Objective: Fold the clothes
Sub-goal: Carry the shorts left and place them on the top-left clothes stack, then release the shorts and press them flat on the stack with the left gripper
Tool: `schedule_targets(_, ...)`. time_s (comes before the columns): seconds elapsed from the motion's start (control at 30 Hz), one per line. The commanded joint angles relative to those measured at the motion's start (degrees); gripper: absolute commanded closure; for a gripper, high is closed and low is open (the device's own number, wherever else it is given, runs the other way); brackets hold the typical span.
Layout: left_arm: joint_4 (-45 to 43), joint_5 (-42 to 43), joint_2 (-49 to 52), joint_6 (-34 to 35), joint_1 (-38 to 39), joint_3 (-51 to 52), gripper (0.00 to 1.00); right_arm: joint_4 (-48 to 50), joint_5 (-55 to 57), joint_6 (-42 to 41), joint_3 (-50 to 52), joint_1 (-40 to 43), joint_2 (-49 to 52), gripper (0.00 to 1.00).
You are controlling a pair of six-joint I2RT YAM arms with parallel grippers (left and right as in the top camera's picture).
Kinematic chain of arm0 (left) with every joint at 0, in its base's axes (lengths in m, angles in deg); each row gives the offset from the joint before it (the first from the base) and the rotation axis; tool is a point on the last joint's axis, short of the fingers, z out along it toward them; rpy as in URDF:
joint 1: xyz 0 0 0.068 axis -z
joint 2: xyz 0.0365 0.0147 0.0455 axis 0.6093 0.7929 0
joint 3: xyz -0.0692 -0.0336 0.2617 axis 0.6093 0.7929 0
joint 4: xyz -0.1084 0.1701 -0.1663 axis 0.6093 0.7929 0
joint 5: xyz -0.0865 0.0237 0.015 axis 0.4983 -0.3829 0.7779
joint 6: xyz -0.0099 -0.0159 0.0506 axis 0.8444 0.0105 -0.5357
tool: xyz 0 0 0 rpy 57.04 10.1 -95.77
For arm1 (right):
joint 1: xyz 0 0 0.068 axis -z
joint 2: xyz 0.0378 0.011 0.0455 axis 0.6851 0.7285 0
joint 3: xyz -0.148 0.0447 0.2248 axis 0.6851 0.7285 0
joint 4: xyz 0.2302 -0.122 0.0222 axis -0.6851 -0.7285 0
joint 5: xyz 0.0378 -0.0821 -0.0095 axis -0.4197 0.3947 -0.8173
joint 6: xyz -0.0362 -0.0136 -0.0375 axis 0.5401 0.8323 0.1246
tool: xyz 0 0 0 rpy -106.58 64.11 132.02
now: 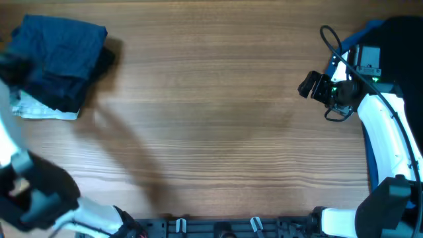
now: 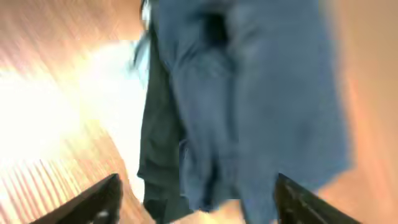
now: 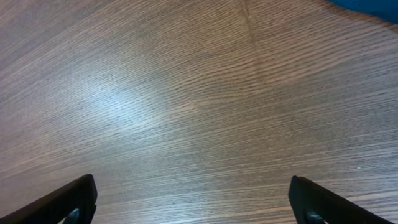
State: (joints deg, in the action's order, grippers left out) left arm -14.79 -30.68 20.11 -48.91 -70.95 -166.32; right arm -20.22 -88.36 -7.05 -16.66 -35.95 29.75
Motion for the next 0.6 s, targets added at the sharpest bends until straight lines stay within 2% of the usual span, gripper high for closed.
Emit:
schedule_targets(0.0, -3.1, 9.0, -9.2, 0.3, -0.5, -1.2, 0.70, 0.0, 0.8, 0.0, -0.8, 0.1, -0.4, 0.00)
schedule_targets(0.03, -4.8, 12.2, -9.6, 0.3, -0.5, -1.2, 0.89, 0.0, 0.8, 0.0, -0.8, 0.1, -0.4, 0.01)
schedule_targets(0.07, -5.8, 14.3, -9.4, 0.3, -0.5, -1.2, 0.96, 0.0, 0.8, 0.0, -0.8, 0.1, -0.4, 0.01)
schedule_targets(0.2, -9.1, 15.2, -2.9, 0.0, -0.7, -1.2, 0.96, 0.0, 0.8, 0.0, -0.8, 0.1, -0.4, 0.00)
schedule_targets(0.33, -12.3, 14.7, 6.8, -4.4, -1.7, -1.2, 0.96, 0.0, 0.8, 0.0, -0.8, 0.1, -0.4, 0.00)
schedule_targets(0.57, -14.0, 14.3, 19.3, -4.2, -9.2, -1.2, 0.96, 0.0, 0.8, 0.0, -0.8, 0.1, -0.4, 0.01)
